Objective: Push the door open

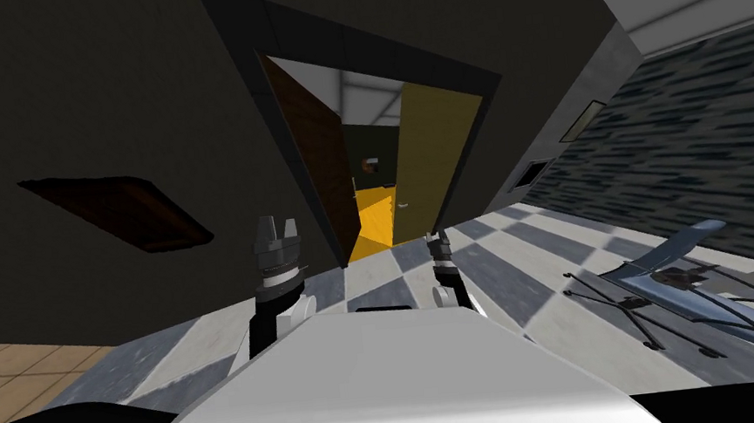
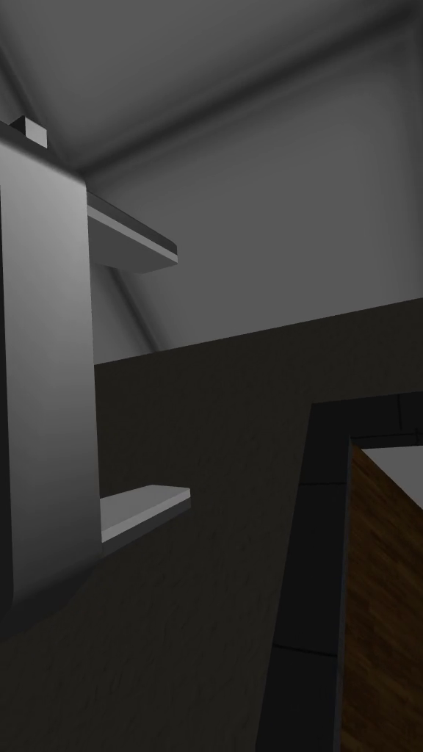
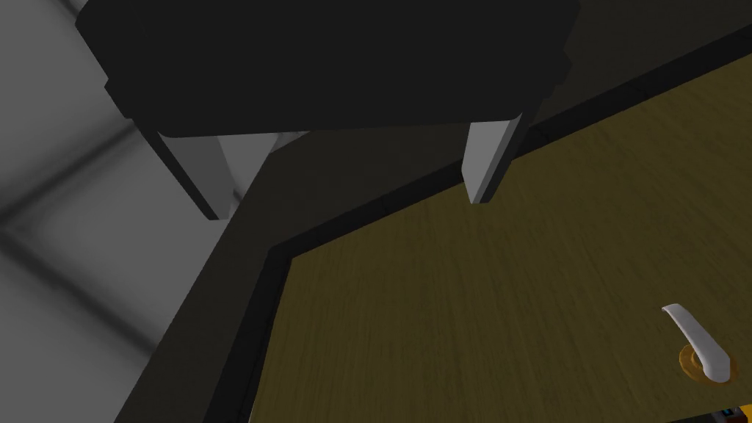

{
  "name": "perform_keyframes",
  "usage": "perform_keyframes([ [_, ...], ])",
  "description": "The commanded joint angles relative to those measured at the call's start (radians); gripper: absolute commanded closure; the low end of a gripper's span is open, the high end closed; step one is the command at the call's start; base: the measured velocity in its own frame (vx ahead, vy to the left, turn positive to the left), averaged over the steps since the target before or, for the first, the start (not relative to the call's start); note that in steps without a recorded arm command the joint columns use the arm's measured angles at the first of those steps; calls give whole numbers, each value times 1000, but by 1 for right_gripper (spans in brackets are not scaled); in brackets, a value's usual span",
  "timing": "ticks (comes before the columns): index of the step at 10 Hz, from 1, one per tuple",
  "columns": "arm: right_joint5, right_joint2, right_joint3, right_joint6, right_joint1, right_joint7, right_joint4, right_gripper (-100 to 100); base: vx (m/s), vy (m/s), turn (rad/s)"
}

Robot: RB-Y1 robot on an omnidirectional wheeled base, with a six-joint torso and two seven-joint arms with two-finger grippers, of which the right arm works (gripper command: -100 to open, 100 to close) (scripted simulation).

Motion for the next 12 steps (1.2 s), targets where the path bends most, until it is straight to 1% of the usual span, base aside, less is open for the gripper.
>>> perform_keyframes([
  [1,-2,-3,-2,-11,-15,3,39,-100,42,-42,70],
  [8,-19,-32,-25,-49,-98,7,240,-100,80,-79,132],
  [9,-19,-32,-25,-49,-98,7,240,-100,50,-66,41],
  [12,-27,-43,-36,-66,-135,8,331,-100,51,-71,118],
])
